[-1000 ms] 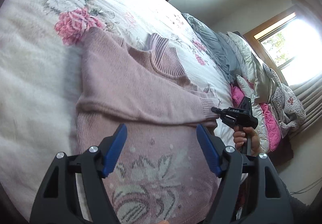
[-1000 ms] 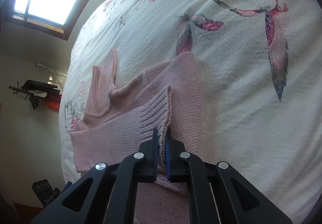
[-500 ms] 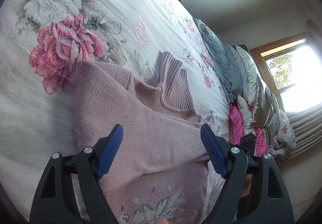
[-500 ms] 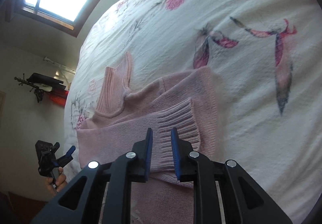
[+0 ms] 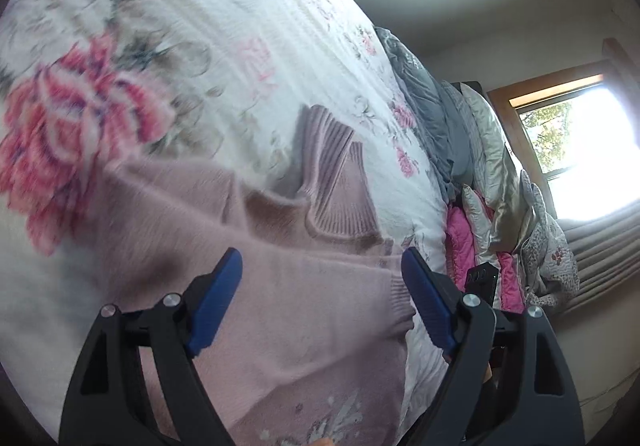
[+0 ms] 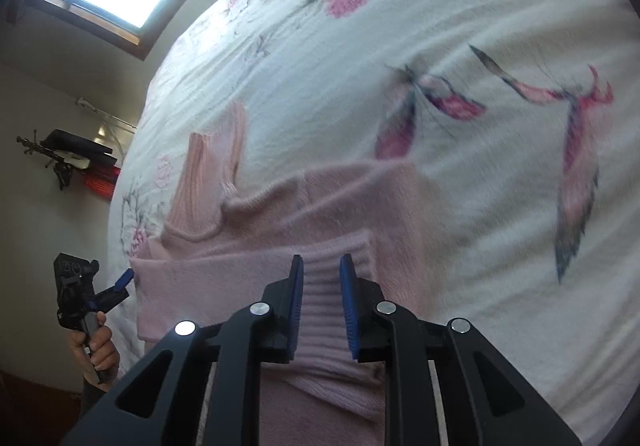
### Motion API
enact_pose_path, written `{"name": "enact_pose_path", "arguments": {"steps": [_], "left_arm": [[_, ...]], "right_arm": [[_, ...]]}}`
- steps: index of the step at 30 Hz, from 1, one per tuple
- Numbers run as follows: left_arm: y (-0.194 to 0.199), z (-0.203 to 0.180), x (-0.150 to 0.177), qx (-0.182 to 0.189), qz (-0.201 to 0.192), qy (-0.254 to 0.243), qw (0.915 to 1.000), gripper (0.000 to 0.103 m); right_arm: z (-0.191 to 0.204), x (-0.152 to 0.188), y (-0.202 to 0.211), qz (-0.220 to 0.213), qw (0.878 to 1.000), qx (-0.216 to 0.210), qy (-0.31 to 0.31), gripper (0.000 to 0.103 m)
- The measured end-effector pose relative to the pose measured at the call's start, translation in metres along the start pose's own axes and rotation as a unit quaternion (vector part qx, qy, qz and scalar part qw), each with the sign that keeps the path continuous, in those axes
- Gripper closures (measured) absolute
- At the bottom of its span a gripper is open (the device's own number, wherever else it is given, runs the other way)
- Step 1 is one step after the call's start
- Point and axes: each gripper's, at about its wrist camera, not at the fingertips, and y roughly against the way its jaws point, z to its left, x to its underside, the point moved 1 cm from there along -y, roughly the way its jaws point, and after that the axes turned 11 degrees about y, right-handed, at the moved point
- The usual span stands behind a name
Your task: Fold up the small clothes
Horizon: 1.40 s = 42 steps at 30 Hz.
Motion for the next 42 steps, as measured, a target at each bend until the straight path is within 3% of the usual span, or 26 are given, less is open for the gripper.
{"name": "enact_pose_path", "arguments": {"steps": [2, 5, 9, 16, 18, 20, 21, 22, 23, 25, 27, 28, 35, 42], "left_arm": [[-0.022, -0.016, -0.023, 0.001, 0.005, -0.008, 1.0000, 0.015], [-0.065, -0.036, -0.056, -0.006, 0.021, -0.012, 0.9997, 0.014], [-0.117, -0.051, -0.083, -0.017, 0.042, -0.021, 0.9987, 0.013], [-0.178, -0.044, -0.109, -0.070, 0.068, -0.036, 0.9946, 0.014], [-0.181, -0.043, -0.112, -0.067, 0.065, -0.041, 0.9948, 0.026], [-0.186, -0.041, -0.112, -0.065, 0.078, -0.045, 0.9938, 0.063], [-0.187, -0.041, -0.111, -0.074, 0.077, -0.053, 0.9928, 0.070], [-0.187, -0.040, -0.110, -0.081, 0.076, -0.059, 0.9920, 0.086], [-0.187, -0.039, -0.109, -0.084, 0.075, -0.061, 0.9917, 0.094], [-0.183, -0.037, -0.110, -0.089, 0.063, -0.064, 0.9920, 0.094], [-0.174, -0.036, -0.111, -0.088, 0.049, -0.064, 0.9929, 0.095], [-0.168, -0.036, -0.111, -0.087, 0.042, -0.067, 0.9931, 0.096], [-0.110, -0.061, -0.090, -0.061, -0.001, -0.107, 0.9924, 0.097], [-0.053, -0.100, -0.045, -0.023, -0.003, -0.150, 0.9884, 0.097]], "right_arm": [[0.019, -0.025, -0.012, -0.009, 1.000, -0.017, 0.009, 0.082], [0.042, -0.059, -0.041, -0.011, 0.999, -0.029, 0.022, 0.070], [0.057, -0.093, -0.082, -0.009, 0.999, -0.025, 0.024, 0.067], [0.059, -0.120, -0.133, -0.011, 0.999, -0.014, 0.026, 0.062], [0.061, -0.125, -0.143, -0.012, 0.999, -0.016, 0.031, 0.062], [0.065, -0.128, -0.151, -0.013, 0.999, -0.021, 0.035, 0.062], [0.067, -0.129, -0.155, -0.014, 0.999, -0.024, 0.037, 0.062], [0.069, -0.128, -0.157, -0.014, 0.999, -0.025, 0.040, 0.062], [0.071, -0.129, -0.160, -0.012, 0.999, -0.027, 0.043, 0.062], [0.077, -0.130, -0.166, -0.009, 0.998, -0.019, 0.054, 0.066], [0.081, -0.128, -0.166, -0.002, 0.997, -0.001, 0.071, 0.087], [0.083, -0.127, -0.163, -0.005, 0.997, 0.005, 0.079, 0.090], [0.092, -0.116, -0.100, -0.053, 0.994, -0.018, 0.097, 0.092], [0.117, -0.087, -0.027, -0.082, 0.988, -0.053, 0.120, 0.093]]}}
